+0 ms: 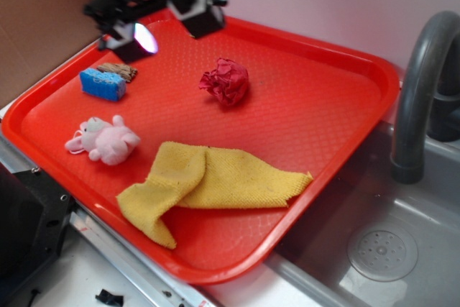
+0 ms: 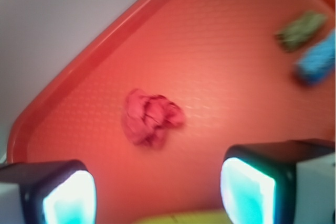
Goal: Grab the red paper.
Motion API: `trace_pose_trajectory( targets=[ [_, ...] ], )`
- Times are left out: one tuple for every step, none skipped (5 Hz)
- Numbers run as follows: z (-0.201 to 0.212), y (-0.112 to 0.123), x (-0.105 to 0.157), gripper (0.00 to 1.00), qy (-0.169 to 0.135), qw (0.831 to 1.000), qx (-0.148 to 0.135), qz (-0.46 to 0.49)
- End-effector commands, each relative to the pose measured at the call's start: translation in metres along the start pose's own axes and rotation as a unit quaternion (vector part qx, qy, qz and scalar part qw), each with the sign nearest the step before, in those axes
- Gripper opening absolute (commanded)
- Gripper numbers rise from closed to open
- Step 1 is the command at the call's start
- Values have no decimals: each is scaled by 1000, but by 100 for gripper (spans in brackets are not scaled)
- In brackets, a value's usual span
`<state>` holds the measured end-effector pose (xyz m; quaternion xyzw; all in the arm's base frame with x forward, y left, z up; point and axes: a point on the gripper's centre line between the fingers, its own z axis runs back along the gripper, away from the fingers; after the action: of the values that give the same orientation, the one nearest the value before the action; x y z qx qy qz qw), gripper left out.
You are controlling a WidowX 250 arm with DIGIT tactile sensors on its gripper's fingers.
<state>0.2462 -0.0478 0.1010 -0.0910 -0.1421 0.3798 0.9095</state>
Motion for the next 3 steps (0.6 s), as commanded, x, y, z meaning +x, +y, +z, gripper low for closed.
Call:
trace_pose_trajectory(
  targets=[
    [-49,-5,36,100,12,1000,7,-10],
    [-66,0,43,100,17,1000,21,-13],
    [-81,-4,39,100,35,999,34,-24]
  ],
)
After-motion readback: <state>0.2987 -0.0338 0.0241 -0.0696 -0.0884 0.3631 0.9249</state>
